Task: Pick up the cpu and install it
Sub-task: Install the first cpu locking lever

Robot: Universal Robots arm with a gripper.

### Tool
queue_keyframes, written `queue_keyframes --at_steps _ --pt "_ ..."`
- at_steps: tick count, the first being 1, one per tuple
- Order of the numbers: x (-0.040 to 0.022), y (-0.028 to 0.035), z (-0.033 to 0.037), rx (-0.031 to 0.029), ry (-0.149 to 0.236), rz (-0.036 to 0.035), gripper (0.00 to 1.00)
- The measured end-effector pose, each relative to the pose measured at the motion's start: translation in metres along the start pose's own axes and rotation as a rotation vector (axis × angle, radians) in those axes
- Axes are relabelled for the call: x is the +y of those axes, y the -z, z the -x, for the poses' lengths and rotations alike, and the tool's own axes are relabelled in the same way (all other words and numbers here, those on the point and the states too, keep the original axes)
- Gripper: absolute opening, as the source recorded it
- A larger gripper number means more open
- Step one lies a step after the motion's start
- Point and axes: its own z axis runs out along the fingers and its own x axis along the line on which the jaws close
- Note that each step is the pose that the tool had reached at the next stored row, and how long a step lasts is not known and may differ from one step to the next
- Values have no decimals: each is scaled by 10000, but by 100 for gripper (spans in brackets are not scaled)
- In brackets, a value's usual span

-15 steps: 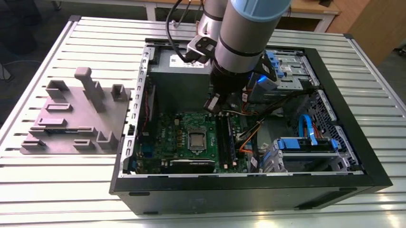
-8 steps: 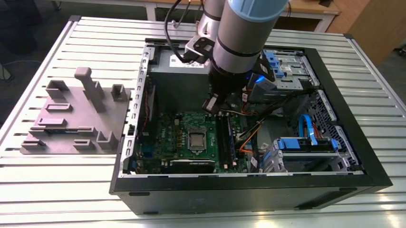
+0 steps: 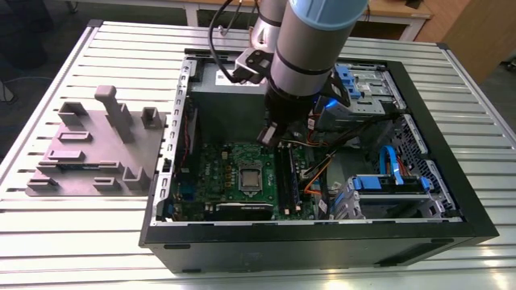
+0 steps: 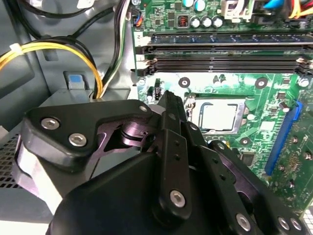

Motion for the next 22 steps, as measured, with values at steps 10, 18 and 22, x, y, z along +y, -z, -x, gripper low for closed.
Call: queue_keyframes --at_steps 10,18,22 --pt "11 0 -20 99 1013 60 11" --pt "7 6 -98 118 1255 65 11" --pt "-8 8 -123 119 1315 66 11"
